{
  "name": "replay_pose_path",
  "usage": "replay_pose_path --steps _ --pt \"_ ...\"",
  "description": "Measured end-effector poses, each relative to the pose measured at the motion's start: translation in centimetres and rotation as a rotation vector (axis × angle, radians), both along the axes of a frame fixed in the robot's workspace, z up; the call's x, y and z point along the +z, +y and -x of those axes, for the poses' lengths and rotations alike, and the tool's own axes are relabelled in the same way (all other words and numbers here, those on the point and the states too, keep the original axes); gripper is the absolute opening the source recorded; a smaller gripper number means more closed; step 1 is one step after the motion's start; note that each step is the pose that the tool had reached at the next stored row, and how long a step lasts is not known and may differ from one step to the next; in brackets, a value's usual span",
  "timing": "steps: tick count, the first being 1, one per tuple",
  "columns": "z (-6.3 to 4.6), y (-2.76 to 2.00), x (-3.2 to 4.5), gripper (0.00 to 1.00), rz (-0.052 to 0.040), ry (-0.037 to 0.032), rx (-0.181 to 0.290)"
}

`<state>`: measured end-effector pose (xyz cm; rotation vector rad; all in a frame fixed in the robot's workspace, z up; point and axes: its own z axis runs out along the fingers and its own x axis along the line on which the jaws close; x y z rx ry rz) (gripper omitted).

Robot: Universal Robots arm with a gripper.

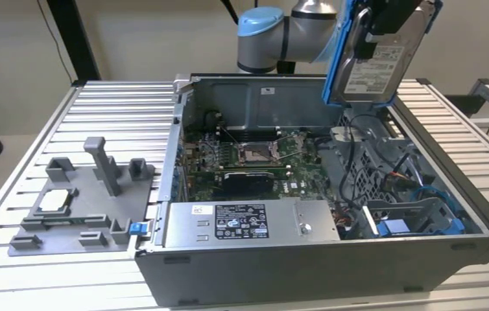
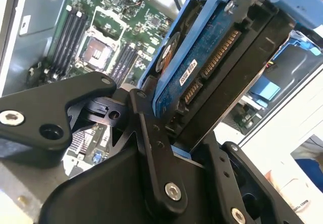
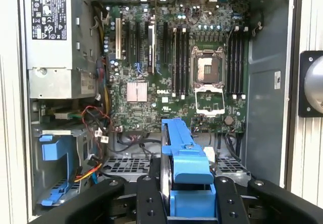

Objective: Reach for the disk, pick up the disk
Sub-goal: 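Pick up the disk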

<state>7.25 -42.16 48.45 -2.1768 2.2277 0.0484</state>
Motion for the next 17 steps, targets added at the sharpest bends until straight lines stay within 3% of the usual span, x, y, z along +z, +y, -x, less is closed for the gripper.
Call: replay_pose_path --steps 10,17 --pt "-0.1 -1.69 -0.06 0.0 -0.0001 -0.0001 0.0" --pt "-0.1 -2.12 -0.07 0.0 0.0 0.0 0.0"
